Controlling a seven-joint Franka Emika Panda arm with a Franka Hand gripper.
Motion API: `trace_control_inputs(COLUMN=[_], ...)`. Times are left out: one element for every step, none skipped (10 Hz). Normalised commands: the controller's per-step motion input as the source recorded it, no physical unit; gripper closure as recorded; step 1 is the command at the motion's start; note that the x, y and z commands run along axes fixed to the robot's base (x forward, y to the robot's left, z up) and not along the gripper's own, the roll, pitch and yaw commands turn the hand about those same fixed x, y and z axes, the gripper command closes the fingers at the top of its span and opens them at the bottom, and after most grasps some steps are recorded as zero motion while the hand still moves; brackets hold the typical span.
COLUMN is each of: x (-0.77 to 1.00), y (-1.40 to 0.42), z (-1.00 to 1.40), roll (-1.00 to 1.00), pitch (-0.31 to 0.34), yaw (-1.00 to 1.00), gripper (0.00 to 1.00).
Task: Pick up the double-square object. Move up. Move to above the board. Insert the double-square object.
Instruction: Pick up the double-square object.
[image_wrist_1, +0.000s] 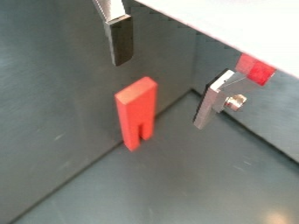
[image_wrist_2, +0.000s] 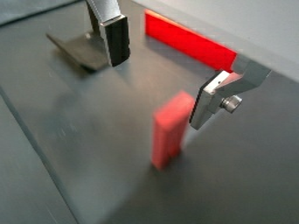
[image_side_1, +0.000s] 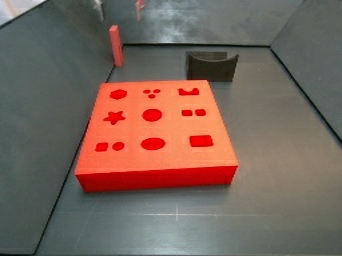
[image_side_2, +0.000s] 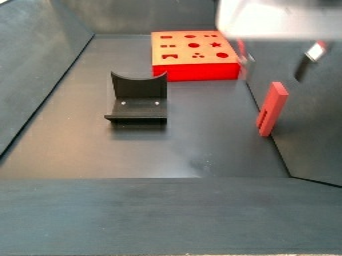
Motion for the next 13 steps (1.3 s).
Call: trace_control_inputs(x=[-0.89, -0.8, -0.59, -0.22, 0.0, 0.13, 0.41, 0.35, 0.0, -0.04, 0.0, 0.0, 0.0], y=[0.09, 0.05, 0.0, -0.12, -0.26, -0.24, -0.26, -0.16, 0.0, 0.0, 0.0, 0.0, 0.0], z=[-0.93, -0.98, -1.0, -1.0, -1.0, -0.63, -0.55, -0.55, 0.0, 0.0, 0.0, 0.0, 0.0], roll=[0.01, 0.01, 0.02, 0.08, 0.16, 0.13, 0.17, 0.11, 0.0, 0.0, 0.0, 0.0, 0.0], pitch=[-0.173, -0.15, -0.116, -0.071, -0.034, 0.0, 0.034, 0.0, -0.01, 0.0, 0.0, 0.0, 0.0], yaw=[0.0, 0.0, 0.0, 0.04, 0.13, 0.07, 0.0, 0.0, 0.0, -0.01, 0.0, 0.0, 0.0], gripper=[0.0, 0.0, 0.0, 0.0, 0.0, 0.0, 0.0, 0.0, 0.0, 0.0, 0.0, 1.0, 1.0])
